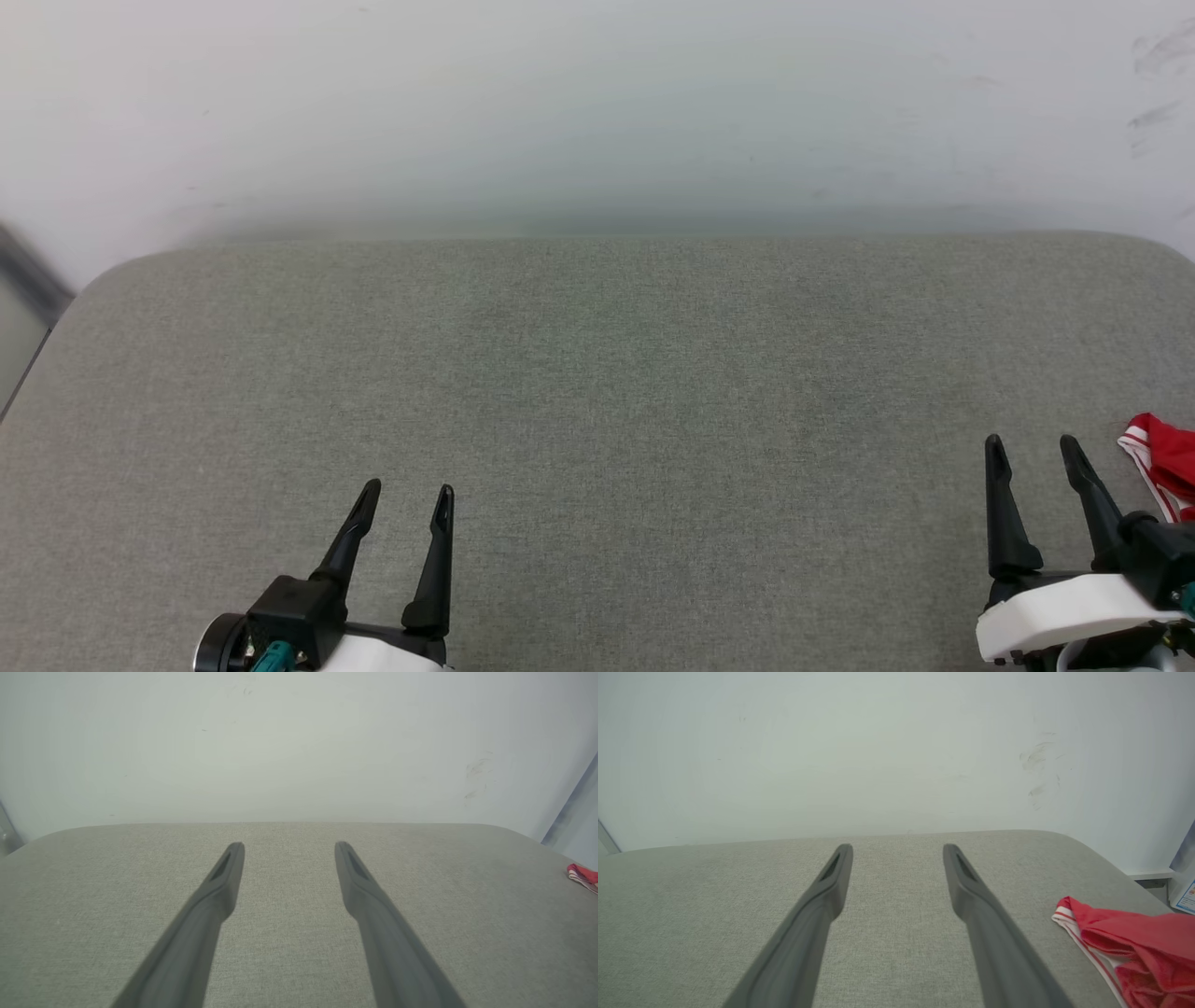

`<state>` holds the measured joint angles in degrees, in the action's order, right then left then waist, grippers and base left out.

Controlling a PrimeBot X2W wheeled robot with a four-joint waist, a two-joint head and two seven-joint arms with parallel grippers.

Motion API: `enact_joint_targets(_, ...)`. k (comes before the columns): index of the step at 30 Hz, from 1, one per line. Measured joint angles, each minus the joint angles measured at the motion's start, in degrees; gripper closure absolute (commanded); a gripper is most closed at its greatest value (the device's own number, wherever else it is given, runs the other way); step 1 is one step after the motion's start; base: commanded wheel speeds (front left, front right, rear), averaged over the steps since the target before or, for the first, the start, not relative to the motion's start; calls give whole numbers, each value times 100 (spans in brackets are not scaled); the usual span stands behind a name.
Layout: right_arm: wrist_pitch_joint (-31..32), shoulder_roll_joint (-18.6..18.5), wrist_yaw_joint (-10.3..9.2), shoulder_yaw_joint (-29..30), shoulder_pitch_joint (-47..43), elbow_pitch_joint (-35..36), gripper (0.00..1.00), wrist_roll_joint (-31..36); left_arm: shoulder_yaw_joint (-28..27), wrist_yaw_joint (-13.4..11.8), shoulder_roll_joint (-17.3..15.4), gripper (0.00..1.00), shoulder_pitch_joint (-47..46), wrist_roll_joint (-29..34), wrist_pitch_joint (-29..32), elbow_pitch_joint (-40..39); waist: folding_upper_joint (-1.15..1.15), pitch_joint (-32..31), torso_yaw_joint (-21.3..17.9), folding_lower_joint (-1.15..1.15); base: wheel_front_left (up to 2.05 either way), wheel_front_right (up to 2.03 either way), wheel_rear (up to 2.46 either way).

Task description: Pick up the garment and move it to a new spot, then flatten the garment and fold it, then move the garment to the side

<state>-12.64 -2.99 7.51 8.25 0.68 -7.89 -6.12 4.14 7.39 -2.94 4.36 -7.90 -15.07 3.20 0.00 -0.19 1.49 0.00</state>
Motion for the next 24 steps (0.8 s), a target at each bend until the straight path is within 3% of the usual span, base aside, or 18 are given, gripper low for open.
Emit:
enact_joint_targets(2,0,0,0,-12,0,0,0,-20,-1,0,1,0,1,-60,0,10,0,3,5,0,0,0,0)
enact_joint_targets(3,2,0,0,-12,-13,-33,100,-23,3,0,0,100,4,-66,1,48,0,3,5,0,0,0,0)
enact_joint_targets(8,75,8,0,7,-133,-310,100,-146,26,-1,0,100,126,-207,30,257,0,3,4,0,0,0,0)
enact_joint_targets(24,446,11,0,-31,-82,-355,100,-1902,-58,-5,-74,100,-30,-2038,342,435,0,8,-17,0,0,0,0)
